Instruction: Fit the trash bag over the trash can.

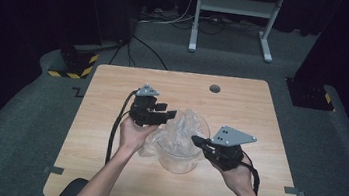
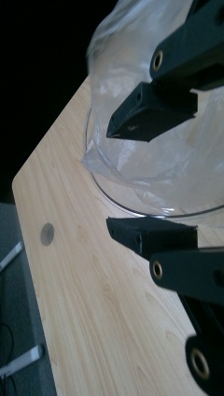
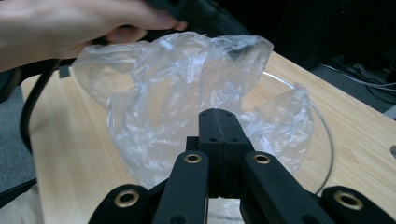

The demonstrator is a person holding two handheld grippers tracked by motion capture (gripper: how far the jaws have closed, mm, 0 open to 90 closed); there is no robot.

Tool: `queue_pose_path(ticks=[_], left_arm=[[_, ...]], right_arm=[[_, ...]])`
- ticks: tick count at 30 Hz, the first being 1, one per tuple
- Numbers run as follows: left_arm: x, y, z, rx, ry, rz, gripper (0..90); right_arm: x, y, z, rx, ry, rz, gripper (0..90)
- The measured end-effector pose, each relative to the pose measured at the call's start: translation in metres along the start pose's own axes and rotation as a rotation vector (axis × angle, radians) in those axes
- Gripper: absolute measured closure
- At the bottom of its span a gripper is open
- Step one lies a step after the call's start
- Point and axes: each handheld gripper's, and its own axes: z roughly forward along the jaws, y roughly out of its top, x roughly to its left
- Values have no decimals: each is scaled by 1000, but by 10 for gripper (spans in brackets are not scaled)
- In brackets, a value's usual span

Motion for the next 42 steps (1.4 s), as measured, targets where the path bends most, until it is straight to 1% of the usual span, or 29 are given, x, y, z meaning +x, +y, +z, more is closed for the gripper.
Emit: queue_pose_path(ticks=[1,3,6,9,10,11,15,19,21,23,24,25,26,29,30,32,33,35,37,38,40,42], left_arm=[[0,-1,-2,1,12,2,469],[0,-4,-7,-3,15,-8,440],[-1,-7,-17,-19,7,-26,419],[-5,-10,-25,-19,11,-21,416],[-7,-11,-28,-17,15,-14,415],[-9,-13,-30,-14,15,-15,414],[-15,-16,-39,-15,27,-3,415],[-19,-20,-47,-19,28,-2,449],[-21,-21,-49,-14,28,4,480],[-23,-22,-48,3,31,7,522],[-23,-22,-48,3,31,7,540],[-23,-23,-47,22,41,28,561],[-23,-24,-45,27,40,27,584],[-22,-25,-42,41,41,29,656],[-21,-26,-41,45,42,29,679],[-19,-26,-40,49,59,38,723],[-19,-26,-40,49,54,32,747],[-17,-26,-39,50,57,34,784],[-16,-25,-37,46,56,33,806],[-16,-25,-36,44,51,35,807],[-18,-22,-36,27,35,40,786],[-22,-18,-35,12,17,34,669]], right_arm=[[-2,0,1,-2,-2,4,899],[-5,2,4,-6,-5,6,898],[-10,6,7,-17,-5,12,895],[-15,11,11,-24,-3,20,878],[-17,12,12,-26,-1,21,867],[-18,14,14,-28,0,27,851],[-23,21,16,-53,6,43,749],[-21,32,14,-96,37,41,673],[-17,37,13,-107,65,35,642],[-11,42,13,-116,89,16,617],[-7,44,13,-115,101,5,603],[-4,45,13,-114,113,-5,590],[-1,46,13,-113,124,-11,579],[5,48,13,-100,150,-18,541],[7,48,13,-98,151,-22,530],[11,48,13,-87,153,-28,502],[13,48,14,-75,156,-31,484],[18,47,17,-45,143,-46,461],[22,45,20,-15,121,-64,458],[22,43,22,2,109,-70,466],[21,40,25,38,78,-79,536],[17,34,26,63,43,-77,659]])
